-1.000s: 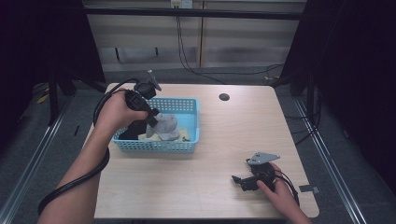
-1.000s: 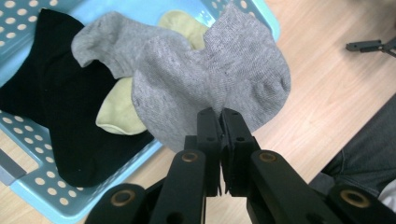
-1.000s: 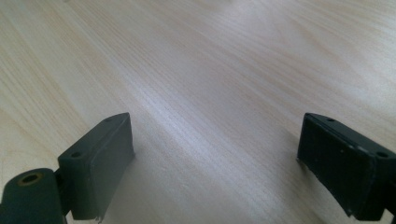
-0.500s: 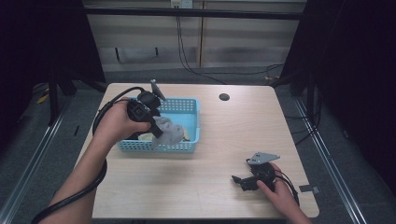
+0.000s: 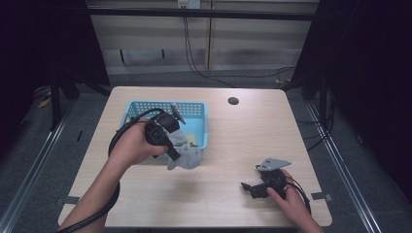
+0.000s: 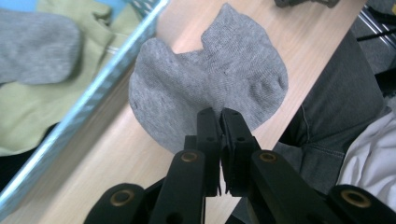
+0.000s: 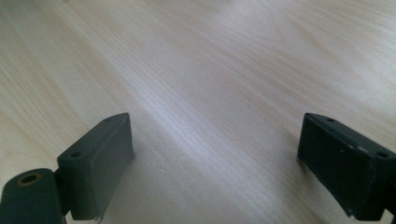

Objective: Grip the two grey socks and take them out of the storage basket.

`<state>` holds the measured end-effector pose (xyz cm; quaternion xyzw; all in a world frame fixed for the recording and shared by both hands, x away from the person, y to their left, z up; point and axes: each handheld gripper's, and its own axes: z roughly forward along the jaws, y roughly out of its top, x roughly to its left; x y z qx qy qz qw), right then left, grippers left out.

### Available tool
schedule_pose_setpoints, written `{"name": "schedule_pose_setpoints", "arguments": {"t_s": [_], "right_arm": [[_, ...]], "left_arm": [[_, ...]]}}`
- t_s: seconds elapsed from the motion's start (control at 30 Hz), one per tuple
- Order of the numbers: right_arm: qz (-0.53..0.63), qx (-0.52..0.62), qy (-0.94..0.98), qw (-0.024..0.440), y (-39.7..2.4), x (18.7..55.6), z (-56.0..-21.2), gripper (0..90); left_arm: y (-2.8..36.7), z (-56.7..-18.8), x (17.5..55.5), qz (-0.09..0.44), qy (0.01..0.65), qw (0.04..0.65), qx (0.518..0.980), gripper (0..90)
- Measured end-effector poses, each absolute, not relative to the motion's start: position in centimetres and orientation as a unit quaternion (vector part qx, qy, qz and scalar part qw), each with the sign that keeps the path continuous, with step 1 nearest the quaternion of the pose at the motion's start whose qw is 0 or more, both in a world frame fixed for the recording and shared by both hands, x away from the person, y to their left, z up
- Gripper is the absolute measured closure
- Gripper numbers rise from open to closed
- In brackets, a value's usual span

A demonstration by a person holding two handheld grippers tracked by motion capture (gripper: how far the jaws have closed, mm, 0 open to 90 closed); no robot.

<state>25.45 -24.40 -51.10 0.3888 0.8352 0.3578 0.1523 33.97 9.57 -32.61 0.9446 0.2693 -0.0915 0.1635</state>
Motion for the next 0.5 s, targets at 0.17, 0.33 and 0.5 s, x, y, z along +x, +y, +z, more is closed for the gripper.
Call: {"name": "schedule_pose_setpoints", "arguments": {"t_s": [0.17,0.33,0.5], "right_arm": [[0.357,0.388,0.836,0.153,-24.4,25.5,-51.1,9.9],[0.357,0.388,0.836,0.153,-24.4,25.4,-51.1,9.9],[0.357,0.388,0.836,0.152,-24.4,25.5,-51.1,9.9]], "left_arm": [[9.0,-34.0,33.7,-0.101,0.268,0.162,0.944,86.4],[8.7,-34.9,33.7,-0.113,0.272,0.171,0.940,78.1],[8.8,-35.0,34.0,-0.103,0.274,0.175,0.940,69.1]]}}
